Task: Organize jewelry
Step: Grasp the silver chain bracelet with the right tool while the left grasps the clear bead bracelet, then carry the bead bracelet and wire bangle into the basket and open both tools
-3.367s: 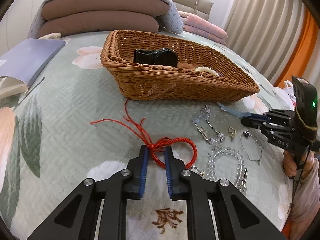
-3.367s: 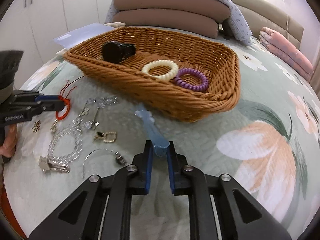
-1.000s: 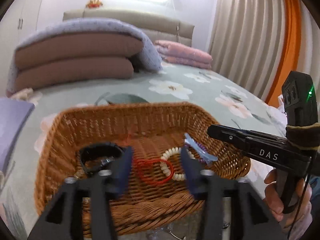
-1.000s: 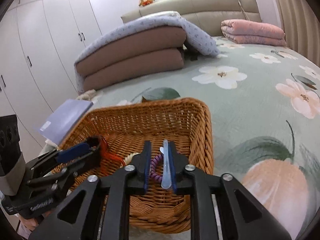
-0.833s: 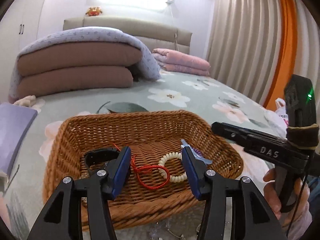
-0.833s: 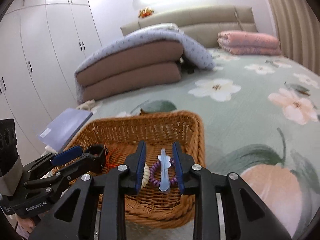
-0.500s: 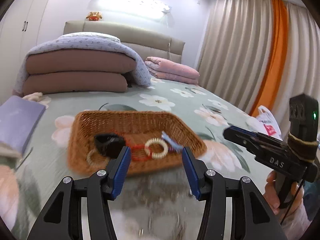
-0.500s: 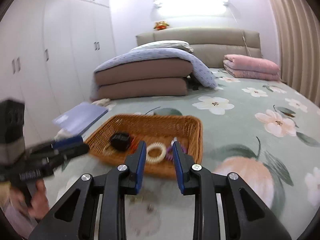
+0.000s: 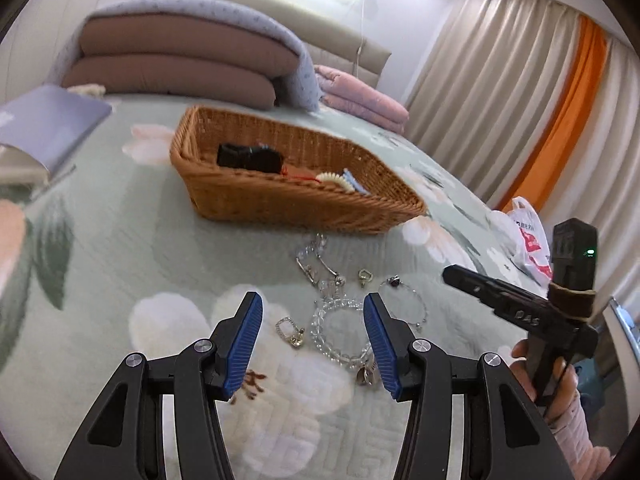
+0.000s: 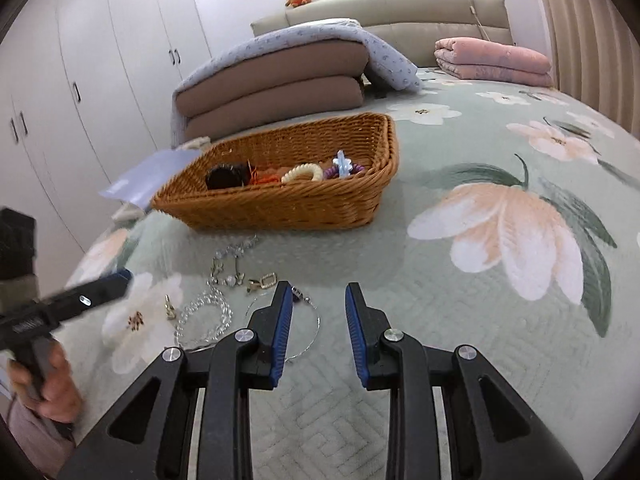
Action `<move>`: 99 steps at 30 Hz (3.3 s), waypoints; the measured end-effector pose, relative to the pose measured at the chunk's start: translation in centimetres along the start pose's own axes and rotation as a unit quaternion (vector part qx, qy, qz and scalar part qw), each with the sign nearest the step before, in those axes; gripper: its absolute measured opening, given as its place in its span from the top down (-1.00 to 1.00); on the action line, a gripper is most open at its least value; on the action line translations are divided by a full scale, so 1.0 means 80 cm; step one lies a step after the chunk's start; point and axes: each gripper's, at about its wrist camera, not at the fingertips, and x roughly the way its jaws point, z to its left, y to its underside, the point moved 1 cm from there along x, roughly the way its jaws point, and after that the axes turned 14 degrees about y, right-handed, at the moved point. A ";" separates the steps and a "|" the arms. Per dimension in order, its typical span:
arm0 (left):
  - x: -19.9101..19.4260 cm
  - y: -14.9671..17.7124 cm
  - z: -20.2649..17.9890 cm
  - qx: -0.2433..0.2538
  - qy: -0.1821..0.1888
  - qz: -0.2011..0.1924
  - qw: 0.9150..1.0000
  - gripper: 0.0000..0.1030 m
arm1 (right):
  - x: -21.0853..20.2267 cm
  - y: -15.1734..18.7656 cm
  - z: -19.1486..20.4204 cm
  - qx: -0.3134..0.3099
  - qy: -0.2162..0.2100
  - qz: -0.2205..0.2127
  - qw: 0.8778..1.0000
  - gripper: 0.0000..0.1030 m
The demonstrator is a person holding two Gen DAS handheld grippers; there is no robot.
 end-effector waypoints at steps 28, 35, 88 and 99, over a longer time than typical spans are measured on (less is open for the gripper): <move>0.101 0.004 -0.033 0.135 -0.029 0.173 0.975 0.47 | 0.062 0.000 0.063 -0.128 0.015 0.073 0.989 0.41; 0.098 0.006 -0.031 0.128 -0.027 0.168 0.977 0.86 | 0.069 -0.004 0.065 -0.127 0.009 0.073 0.989 0.50; 0.033 -0.179 -0.046 0.080 0.120 -0.099 0.985 0.86 | -0.007 -0.159 0.021 0.032 -0.047 -0.127 0.990 0.77; 0.107 -0.174 0.010 0.051 0.040 -0.064 0.996 0.86 | 0.094 -0.164 0.036 0.007 -0.007 -0.068 0.998 0.77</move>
